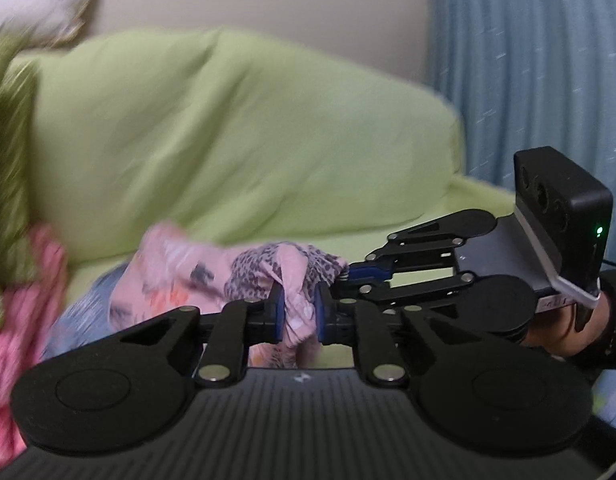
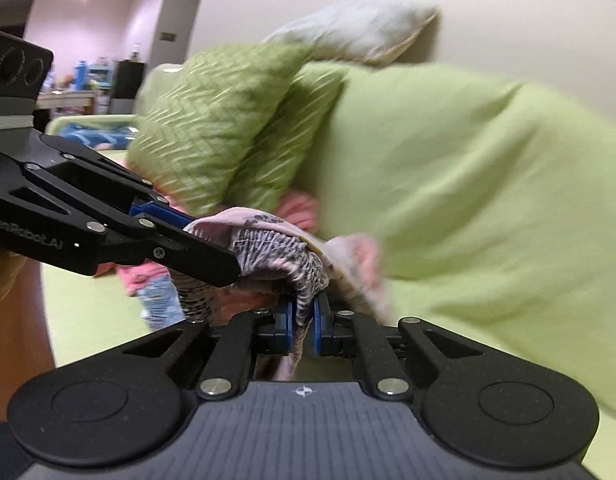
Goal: Fold clothes
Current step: 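Grasp the pink patterned pants waistband with the left gripper while the right gripper grasps it too, then lift the pink pants off the pile with both grippers and carry them aside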
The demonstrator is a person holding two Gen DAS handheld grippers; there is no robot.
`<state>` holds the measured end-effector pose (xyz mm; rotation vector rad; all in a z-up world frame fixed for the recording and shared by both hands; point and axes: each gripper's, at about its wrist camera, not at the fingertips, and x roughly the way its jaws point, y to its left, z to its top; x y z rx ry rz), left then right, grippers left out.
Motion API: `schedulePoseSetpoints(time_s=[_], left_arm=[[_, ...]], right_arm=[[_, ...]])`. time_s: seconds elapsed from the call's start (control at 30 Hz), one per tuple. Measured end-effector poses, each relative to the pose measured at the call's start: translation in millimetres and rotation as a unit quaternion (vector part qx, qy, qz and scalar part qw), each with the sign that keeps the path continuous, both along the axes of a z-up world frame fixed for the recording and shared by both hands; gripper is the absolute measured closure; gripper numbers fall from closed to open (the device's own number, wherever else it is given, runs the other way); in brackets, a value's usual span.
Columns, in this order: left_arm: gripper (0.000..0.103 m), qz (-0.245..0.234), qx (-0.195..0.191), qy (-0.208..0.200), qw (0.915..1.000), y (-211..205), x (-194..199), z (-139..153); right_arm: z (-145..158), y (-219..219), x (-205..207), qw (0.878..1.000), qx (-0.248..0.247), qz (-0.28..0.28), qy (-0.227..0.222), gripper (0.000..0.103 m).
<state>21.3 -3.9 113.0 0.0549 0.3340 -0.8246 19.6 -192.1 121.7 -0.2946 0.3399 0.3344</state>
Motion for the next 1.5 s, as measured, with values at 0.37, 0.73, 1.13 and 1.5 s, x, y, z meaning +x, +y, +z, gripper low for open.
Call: schedulePoseSetpoints(time_s=[0.37,0.73,1.13,1.5], left_arm=[[0.092,-0.125,-0.078,-0.020,0.9889,-101,-88,51],[0.093,-0.208,-0.050,0.027,0.9765,-161,-90,20],[0.103,-0.200,-0.038,0.052,0.9778,-164,-82,-2],[0.038,-0.206,0.014,0.027,0.9782,-226,-40,-20]], right_arm=[[83,-117,-158,0.990,-0.068,-0.117,-0.040,0.096],[63,-180,-201,0.982,-0.045,-0.183,0.011,0.096],[62,-221,-190,0.976,0.020,-0.217,0.018,0.099],[25,-251,-164,0.967,0.055,-0.242,0.056,0.101]])
